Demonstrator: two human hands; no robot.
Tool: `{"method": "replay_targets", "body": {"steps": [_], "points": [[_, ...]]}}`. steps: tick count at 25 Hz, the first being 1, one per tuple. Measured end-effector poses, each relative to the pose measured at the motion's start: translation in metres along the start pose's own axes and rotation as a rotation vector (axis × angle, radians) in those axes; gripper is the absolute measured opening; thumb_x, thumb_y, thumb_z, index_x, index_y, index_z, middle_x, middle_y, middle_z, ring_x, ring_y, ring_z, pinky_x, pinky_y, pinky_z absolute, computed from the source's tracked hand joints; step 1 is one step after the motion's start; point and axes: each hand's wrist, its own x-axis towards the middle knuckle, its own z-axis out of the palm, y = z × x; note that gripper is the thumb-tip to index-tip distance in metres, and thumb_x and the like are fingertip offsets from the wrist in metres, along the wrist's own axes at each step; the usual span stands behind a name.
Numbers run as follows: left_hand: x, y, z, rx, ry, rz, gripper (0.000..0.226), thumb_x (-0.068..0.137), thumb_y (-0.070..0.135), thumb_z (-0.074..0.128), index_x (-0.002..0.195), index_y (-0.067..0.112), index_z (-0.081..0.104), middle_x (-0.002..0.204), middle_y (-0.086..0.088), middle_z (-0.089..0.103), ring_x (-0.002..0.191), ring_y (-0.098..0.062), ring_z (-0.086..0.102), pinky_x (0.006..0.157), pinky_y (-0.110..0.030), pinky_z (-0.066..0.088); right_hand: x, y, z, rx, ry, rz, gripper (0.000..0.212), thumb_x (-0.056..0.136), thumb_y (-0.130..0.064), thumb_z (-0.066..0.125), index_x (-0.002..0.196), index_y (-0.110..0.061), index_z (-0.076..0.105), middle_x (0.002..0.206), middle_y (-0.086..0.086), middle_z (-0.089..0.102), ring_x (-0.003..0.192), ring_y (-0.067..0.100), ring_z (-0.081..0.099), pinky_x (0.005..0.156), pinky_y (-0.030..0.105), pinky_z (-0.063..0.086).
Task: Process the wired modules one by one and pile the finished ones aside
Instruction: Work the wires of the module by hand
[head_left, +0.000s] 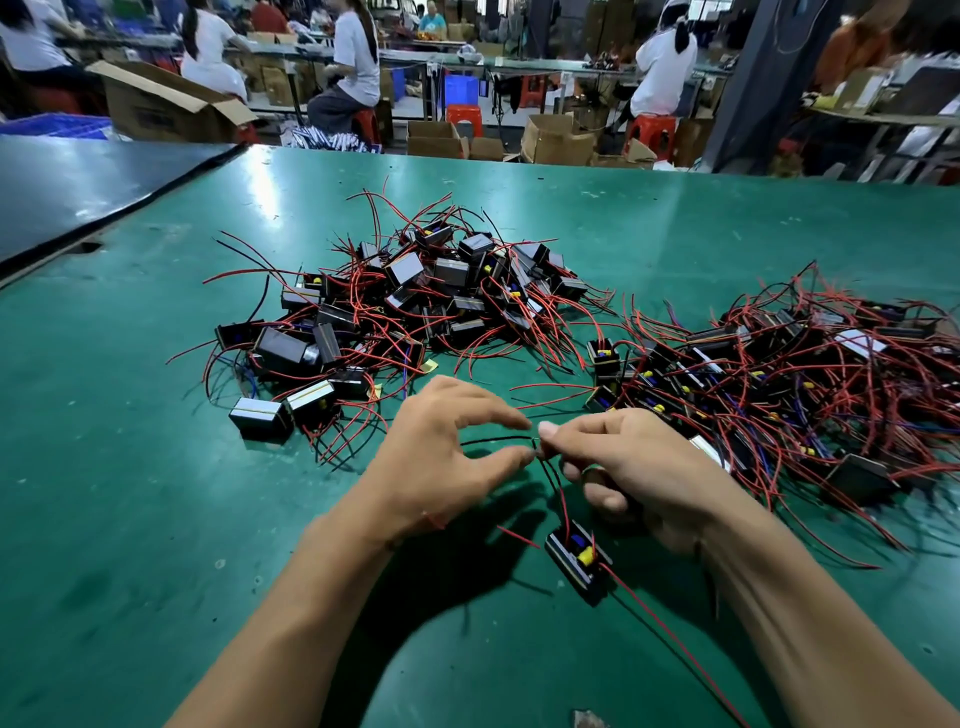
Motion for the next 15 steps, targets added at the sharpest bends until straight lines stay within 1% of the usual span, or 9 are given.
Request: {"method": "replay_targets", "body": {"steps": [2,3,4,5,7,10,12,13,15], "points": [[0.003,-0.004,-0.003,-0.095,0.119,-0.101,0.021,0.077,0.018,0.071,0.097,0.022,0.077,0.102,0.016,0.066,0.101,-0.001,0.057,0.087,-0.012,0.042,0.005,0.002,-0.011,-0.143,0.146,-0.063,0.041,0.096,-0.046,0.060,0.078,-0.012,0.074,0.057,-0.002,0.050,0.036,0.008,0.037,0.036,0.016,0.028],[0.007,-0.007,-0.004,-0.107,0.201,-0.162,0.024,0.080,0.013,0.067,0.101,0.022,0.075,0.105,0.015,0.064,0.101,-0.002,0.058,0.087,-0.014,0.045,0.008,0.003,-0.015,-0.211,0.240,-0.098,0.042,0.098,-0.049,0.056,0.082,-0.014,0.073,0.058,-0.002,0.050,0.038,0.009,0.041,0.037,0.018,0.033],[0.010,-0.010,-0.004,-0.095,0.250,-0.235,0.027,0.084,0.009,0.066,0.107,0.023,0.071,0.107,0.012,0.062,0.100,-0.003,0.058,0.085,-0.014,0.048,0.010,0.005,-0.018,-0.284,0.306,-0.134,0.038,0.099,-0.047,0.055,0.084,-0.017,0.072,0.060,-0.003,0.053,0.039,0.008,0.045,0.040,0.019,0.037],[0.014,-0.014,-0.003,-0.086,0.245,-0.315,0.030,0.088,0.008,0.065,0.114,0.022,0.067,0.110,0.009,0.061,0.099,-0.003,0.059,0.082,-0.010,0.048,0.012,0.006,-0.019,-0.356,0.324,-0.167,0.029,0.099,-0.042,0.058,0.085,-0.020,0.072,0.063,-0.005,0.060,0.041,0.006,0.049,0.043,0.019,0.041],[0.018,-0.019,0.000,-0.135,0.154,-0.464,0.031,0.093,0.012,0.063,0.124,0.019,0.061,0.113,0.002,0.063,0.091,-0.001,0.063,0.075,-0.006,0.049,0.012,0.008,-0.015,-0.388,0.214,-0.202,0.013,0.095,-0.031,0.067,0.088,-0.022,0.074,0.070,-0.008,0.071,0.044,0.001,0.052,0.046,0.015,0.041],[0.019,-0.023,0.001,-0.287,0.081,-0.563,0.028,0.092,0.010,0.066,0.120,0.011,0.064,0.101,-0.005,0.072,0.084,-0.013,0.071,0.080,-0.025,0.058,0.009,0.006,-0.009,-0.342,-0.019,-0.195,0.008,0.092,-0.021,0.071,0.095,-0.017,0.077,0.076,-0.005,0.077,0.054,-0.004,0.059,0.049,0.008,0.040],[0.018,-0.019,0.000,-0.485,0.045,-0.581,0.025,0.092,0.002,0.065,0.116,0.006,0.065,0.090,-0.009,0.075,0.075,-0.020,0.072,0.072,-0.029,0.059,0.009,0.007,-0.010,-0.297,-0.037,-0.195,0.007,0.090,-0.012,0.073,0.096,-0.012,0.077,0.084,0.004,0.078,0.068,0.001,0.068,0.060,0.009,0.047],[0.017,-0.016,-0.001,-0.601,0.014,-0.590,0.021,0.093,0.000,0.062,0.113,0.005,0.066,0.086,-0.009,0.074,0.069,-0.021,0.071,0.067,-0.030,0.059,0.009,0.008,-0.010,-0.261,-0.037,-0.190,0.008,0.089,-0.008,0.073,0.096,-0.010,0.076,0.085,0.006,0.078,0.071,0.004,0.070,0.062,0.011,0.049],[0.013,-0.009,0.000,-0.760,-0.082,-0.612,0.016,0.095,0.000,0.058,0.109,0.003,0.066,0.083,-0.010,0.073,0.060,-0.022,0.069,0.059,-0.029,0.058,0.008,0.008,-0.010,-0.170,-0.069,-0.164,0.008,0.088,-0.007,0.073,0.096,-0.007,0.074,0.084,0.010,0.078,0.070,0.007,0.071,0.060,0.014,0.051]]}}
